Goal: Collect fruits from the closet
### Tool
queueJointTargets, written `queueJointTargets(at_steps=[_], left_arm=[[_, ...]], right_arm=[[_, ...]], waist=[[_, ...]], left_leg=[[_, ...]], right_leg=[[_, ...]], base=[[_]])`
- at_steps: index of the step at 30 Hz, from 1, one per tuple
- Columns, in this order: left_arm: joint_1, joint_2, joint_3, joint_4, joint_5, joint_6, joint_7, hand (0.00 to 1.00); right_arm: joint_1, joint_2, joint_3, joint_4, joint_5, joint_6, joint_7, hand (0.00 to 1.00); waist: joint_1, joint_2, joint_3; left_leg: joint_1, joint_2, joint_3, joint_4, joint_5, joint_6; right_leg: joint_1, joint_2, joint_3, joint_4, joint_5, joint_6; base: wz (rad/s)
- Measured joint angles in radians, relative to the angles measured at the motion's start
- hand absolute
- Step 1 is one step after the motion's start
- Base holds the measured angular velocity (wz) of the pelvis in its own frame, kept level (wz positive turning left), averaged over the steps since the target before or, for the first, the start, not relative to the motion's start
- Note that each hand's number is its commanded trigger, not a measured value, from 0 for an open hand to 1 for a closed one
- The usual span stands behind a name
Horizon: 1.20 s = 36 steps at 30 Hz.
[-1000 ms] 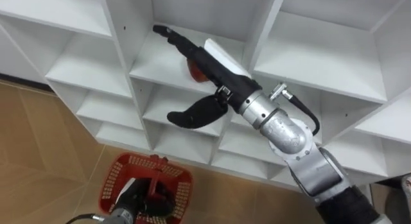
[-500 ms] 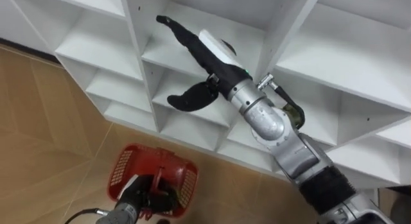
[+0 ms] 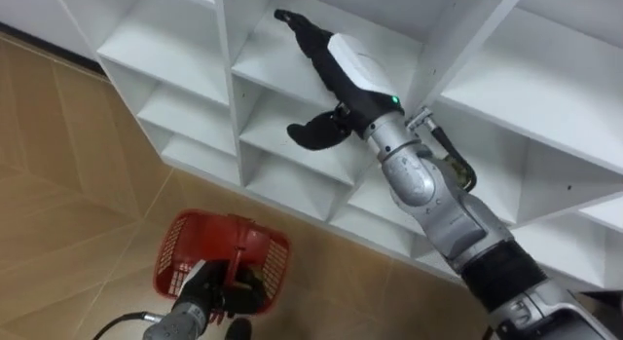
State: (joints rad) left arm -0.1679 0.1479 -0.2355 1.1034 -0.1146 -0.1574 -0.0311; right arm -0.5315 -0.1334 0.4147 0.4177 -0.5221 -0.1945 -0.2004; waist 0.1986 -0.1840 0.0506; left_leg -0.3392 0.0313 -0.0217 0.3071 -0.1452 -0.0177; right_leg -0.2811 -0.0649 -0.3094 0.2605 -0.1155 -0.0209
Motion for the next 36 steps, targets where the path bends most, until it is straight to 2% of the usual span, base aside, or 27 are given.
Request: queueJointTargets(at_steps=[7,14,26,31,36], left_arm=[[0.002,0.005,-0.005,0.000,0.000,0.000,0.000,1.00],[0.001,0.006,-0.005,0.000,0.010,0.000,0.001,1.00],[-0.003,0.007,-0.005,-0.002,0.040,0.002,0.002,1.00],[-0.004,0.007,-0.006,-0.002,0.039,0.010,0.000,1.00],[-0.009,0.010,-0.014,-0.004,0.039,0.027,-0.006,1.00]], right_arm=[[-0.058,-0.017,-0.003,-0.001,-0.038,-0.014,-0.105,0.00],[-0.059,-0.020,-0.003,-0.001,-0.038,-0.024,-0.146,0.00],[-0.059,-0.024,-0.003,0.004,-0.017,-0.027,-0.161,0.00],[-0.059,-0.027,-0.003,0.133,0.029,-0.033,-0.158,0.00],[-0.059,-0.039,-0.007,0.172,0.060,-0.030,-0.134,0.00]], waist=[[0.001,0.000,-0.0003],[0.002,-0.001,-0.0006],[0.002,0.000,-0.0002],[0.004,0.002,0.0014],[0.001,0.008,0.0059]], left_leg=[[0.002,0.000,0.002,-0.002,0.000,0.000],[0.002,0.000,0.003,0.000,0.001,0.001],[0.001,0.000,0.002,0.010,0.001,0.001],[0.000,0.001,0.001,0.017,0.001,0.001],[-0.020,0.004,-0.004,0.031,0.000,0.001]], right_leg=[[0.000,-0.001,0.005,0.007,0.000,0.000],[0.000,-0.002,0.005,0.008,0.000,0.000],[0.002,-0.003,0.005,0.014,0.000,0.000],[0.007,-0.002,0.005,0.014,0.001,-0.001],[-0.005,0.001,0.001,0.014,0.002,-0.004]], base=[[0.00],[0.00],[0.00],[0.02],[0.01]])
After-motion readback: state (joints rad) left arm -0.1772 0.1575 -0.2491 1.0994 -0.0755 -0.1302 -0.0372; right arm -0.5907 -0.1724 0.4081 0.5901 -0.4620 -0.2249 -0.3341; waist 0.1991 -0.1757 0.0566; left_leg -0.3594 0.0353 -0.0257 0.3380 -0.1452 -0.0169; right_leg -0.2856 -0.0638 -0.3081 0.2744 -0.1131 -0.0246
